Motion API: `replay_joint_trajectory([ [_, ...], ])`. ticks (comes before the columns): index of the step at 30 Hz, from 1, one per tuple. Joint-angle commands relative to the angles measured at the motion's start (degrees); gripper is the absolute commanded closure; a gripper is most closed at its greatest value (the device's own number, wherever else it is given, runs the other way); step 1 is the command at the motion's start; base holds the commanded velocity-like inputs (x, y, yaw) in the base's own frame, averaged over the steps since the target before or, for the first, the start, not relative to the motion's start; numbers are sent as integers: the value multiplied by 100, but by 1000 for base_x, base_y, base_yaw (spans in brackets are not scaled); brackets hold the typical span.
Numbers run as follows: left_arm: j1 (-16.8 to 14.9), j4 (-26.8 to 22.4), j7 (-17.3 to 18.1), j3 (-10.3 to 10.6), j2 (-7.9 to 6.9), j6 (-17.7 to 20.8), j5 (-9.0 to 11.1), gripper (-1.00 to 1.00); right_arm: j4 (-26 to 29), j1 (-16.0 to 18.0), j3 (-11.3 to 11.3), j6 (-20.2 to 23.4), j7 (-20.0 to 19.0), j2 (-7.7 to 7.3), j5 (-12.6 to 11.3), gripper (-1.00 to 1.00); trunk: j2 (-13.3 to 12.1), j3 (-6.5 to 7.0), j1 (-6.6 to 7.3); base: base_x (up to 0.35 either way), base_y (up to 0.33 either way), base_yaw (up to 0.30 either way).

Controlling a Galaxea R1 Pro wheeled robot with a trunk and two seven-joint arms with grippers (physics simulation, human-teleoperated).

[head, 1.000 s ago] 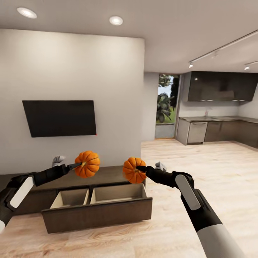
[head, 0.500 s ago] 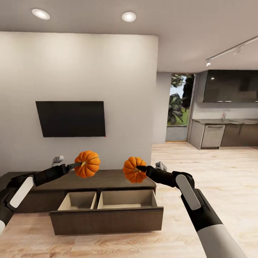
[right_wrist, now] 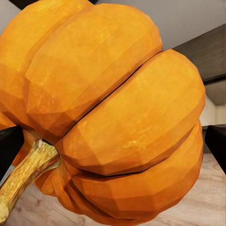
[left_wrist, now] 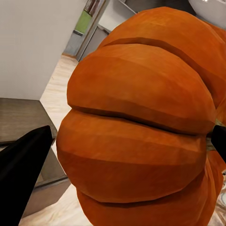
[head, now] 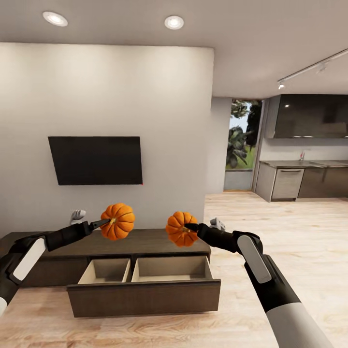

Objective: Place each of the two pumpkins and all three candles from the living room inside a cabinet in the living room (use any cabinet), then make sure every cabinet is closed, and position the cauldron so it is next to a table in the living room.

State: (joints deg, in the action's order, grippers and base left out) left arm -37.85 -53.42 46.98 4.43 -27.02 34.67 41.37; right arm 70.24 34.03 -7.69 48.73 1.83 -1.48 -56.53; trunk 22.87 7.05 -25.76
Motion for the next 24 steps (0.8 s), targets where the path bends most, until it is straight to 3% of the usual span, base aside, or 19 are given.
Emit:
replay_joint_trajectory([
  [1, -3, 4, 1, 14, -5, 42, 55, 100, 0, 4, 0, 12, 19, -6, -37, 100, 5, -3, -2, 0, 0, 0],
  [13, -3, -6, 0, 14, -5, 42, 55, 100, 6, -2, 27, 5, 11, -10, -74, 100, 5, -27, -2, 16, 0, 0],
  [24, -3, 5, -4, 14, -5, 48, 55, 100, 7, -1, 31, 11, 15, -11, -81, 100, 5, -58, -2, 290, 0, 0],
])
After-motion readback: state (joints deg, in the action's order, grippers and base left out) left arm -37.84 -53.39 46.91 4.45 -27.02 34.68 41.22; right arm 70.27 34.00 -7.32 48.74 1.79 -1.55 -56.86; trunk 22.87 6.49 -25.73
